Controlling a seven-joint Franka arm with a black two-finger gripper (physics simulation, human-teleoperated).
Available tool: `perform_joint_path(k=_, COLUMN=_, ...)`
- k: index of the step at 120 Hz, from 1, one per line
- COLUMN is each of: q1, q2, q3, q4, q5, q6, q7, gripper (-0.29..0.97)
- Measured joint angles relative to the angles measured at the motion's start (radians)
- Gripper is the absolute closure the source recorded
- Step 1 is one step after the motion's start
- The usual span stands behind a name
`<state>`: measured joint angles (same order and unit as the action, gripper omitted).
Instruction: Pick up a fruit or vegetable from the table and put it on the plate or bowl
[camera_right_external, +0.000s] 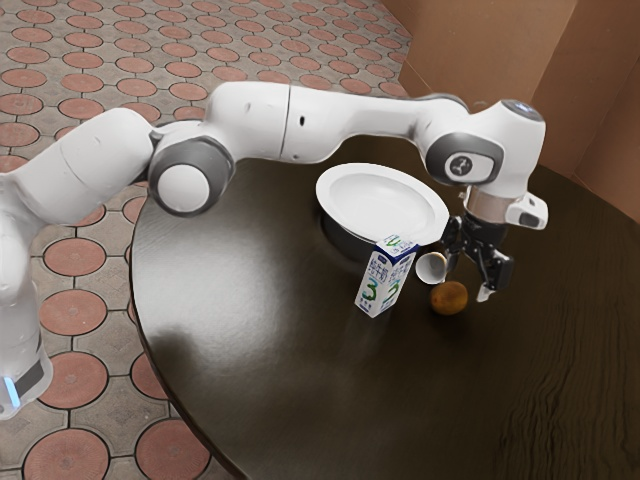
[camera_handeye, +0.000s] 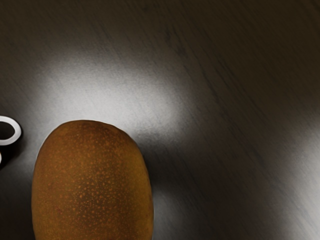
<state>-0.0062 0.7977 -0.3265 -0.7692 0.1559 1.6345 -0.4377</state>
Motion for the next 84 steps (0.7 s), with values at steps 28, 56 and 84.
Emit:
perform_joint_path(k=28, q1=0.007, q2=0.010, q3=0.006, q4=-0.004, q5=-0.001, q6=0.003, q7=0.021, gripper=0.00)
perform_joint_path(k=56, q1=0.010, q2=0.029, q3=0.008, q4=0.003, q5=-0.003, q6=0.003, q7=0.034, gripper=0.00)
perform_joint_path(k=84, q1=0.009, q2=0.034, q3=0.008, q4=0.003, q5=-0.004, q6=0.002, q7=0.043, gripper=0.00)
